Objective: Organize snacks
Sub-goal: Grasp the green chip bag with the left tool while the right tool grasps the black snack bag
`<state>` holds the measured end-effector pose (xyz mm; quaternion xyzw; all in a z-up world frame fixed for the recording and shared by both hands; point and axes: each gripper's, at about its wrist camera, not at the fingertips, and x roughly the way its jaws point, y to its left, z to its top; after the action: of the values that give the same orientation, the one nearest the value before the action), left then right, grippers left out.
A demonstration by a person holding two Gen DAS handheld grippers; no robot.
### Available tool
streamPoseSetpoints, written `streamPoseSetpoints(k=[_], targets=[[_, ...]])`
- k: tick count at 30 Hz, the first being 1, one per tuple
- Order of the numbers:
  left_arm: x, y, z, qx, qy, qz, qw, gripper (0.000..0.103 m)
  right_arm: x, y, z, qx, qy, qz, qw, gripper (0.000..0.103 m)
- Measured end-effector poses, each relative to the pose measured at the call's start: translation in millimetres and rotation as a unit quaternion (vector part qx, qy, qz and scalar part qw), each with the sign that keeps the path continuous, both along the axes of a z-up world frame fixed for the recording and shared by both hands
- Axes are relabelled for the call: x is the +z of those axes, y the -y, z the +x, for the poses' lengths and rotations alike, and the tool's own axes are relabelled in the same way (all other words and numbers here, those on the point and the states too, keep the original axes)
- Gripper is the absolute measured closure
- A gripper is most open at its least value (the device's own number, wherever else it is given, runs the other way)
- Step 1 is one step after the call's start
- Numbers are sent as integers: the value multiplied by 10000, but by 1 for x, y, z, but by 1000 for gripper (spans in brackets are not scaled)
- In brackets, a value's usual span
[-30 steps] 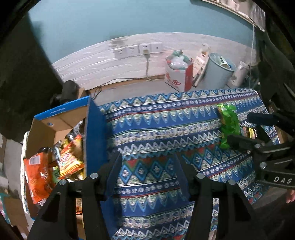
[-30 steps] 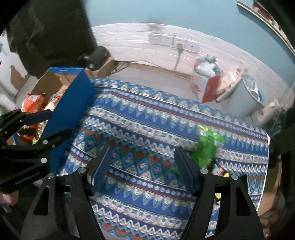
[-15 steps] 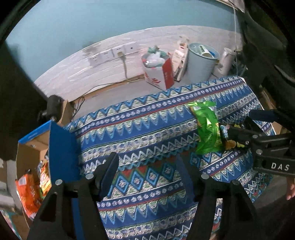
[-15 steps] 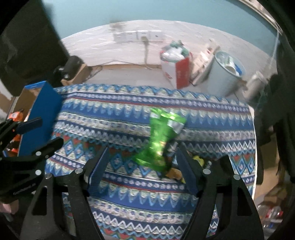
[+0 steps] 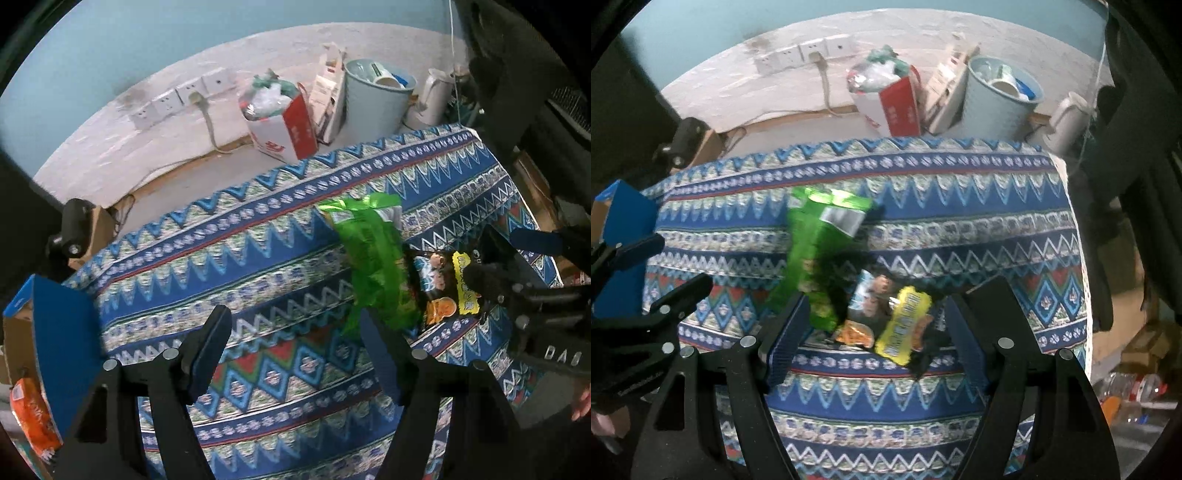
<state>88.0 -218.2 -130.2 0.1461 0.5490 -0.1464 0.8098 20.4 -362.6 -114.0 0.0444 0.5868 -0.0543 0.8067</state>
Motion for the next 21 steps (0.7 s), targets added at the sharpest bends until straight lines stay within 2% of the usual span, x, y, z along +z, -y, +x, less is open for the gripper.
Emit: streamPoseSetpoints(k=[2, 4, 11, 13, 17, 21], targets=[[-4, 8, 3, -11, -82, -69, 9999, 29, -6, 6, -1, -31, -71, -5, 10000, 28], [-8, 18, 6, -47, -118, -99, 9999, 22, -12, 12, -1, -64, -150, -6, 9999, 28], [-31, 41, 20, -55, -234, 21, 9997, 22, -26, 34, -6, -273, -333, -3, 9991, 27], [-36, 41, 23, -27, -295, -140, 9995, 14, -28, 37, -6, -294, -353, 7, 9989, 28], [-40, 44, 28, -5, -411, -405, 9983, 14, -32, 43, -7, -312, -403, 23, 9987, 27], [-42, 48, 31, 72, -510, -460, 9976, 14, -35, 46, -6, -386, -429, 32, 9983, 27]])
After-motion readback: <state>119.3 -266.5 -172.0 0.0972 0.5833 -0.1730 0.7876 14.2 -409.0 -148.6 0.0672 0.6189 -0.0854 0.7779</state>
